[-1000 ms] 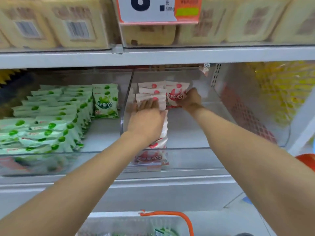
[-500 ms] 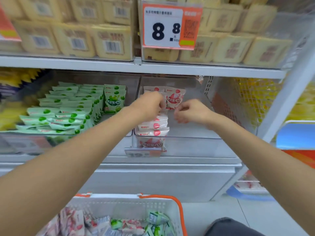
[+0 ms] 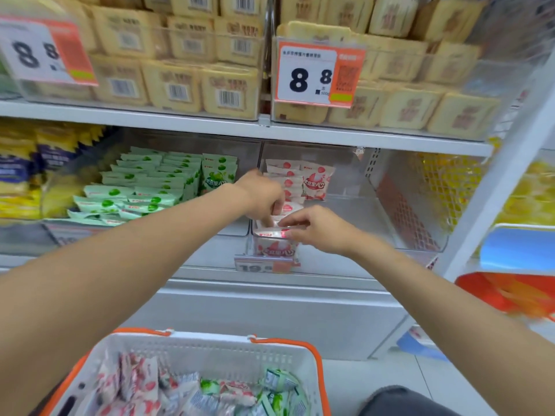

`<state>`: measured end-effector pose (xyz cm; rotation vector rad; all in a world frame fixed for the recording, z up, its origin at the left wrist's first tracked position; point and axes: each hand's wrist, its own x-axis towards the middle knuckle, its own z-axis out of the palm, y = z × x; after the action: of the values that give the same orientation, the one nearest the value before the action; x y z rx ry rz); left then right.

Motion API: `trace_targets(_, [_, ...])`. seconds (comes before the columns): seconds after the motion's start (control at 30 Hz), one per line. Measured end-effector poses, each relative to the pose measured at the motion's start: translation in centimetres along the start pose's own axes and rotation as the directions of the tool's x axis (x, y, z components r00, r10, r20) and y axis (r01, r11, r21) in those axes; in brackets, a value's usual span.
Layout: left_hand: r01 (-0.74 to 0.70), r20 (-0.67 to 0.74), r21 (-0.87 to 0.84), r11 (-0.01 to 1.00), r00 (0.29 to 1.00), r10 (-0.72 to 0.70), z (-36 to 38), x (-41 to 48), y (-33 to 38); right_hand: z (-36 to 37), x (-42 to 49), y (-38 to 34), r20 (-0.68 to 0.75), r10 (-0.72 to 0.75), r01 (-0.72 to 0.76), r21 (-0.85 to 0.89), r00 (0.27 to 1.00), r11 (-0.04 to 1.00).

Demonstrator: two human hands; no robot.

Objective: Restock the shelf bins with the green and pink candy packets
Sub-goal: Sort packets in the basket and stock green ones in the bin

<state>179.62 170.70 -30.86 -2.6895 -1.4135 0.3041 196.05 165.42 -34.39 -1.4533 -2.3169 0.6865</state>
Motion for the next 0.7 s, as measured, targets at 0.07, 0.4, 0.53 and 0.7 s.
trace_targets(0.07, [0.0, -0.016, -0.02, 1.0, 1.0, 0.0, 0.1, 0.2, -0.2, -0.4, 0.5, -0.3, 0.048, -0.021, 0.023, -0.037, 0.999, 0.999])
trace_targets(0.4, [0.016, -0.079, -0.062, 0.998, 0.997, -0.021, 0.6, 0.3, -0.4, -0.2, 3.5, -0.9, 0.185, 0.01, 0.03, -0.209, 0.983, 0.977])
trace_targets(0.53, [0.006, -0.085, -0.106, 0.994, 0.996, -0.015, 0.6, 0.1, -0.4, -0.5, 1.7, -0.7, 0.113, 0.06, -0.051, -0.079, 0.992, 0.996])
trace_targets(0.7, [-0.003, -0.05, -0.135, 0.991, 0.999, -0.003, 0.3, -1.2, -0.2, -2.0, 0.9, 0.0, 0.087, 0.541, -0.534, 0.349, 0.836, 0.77])
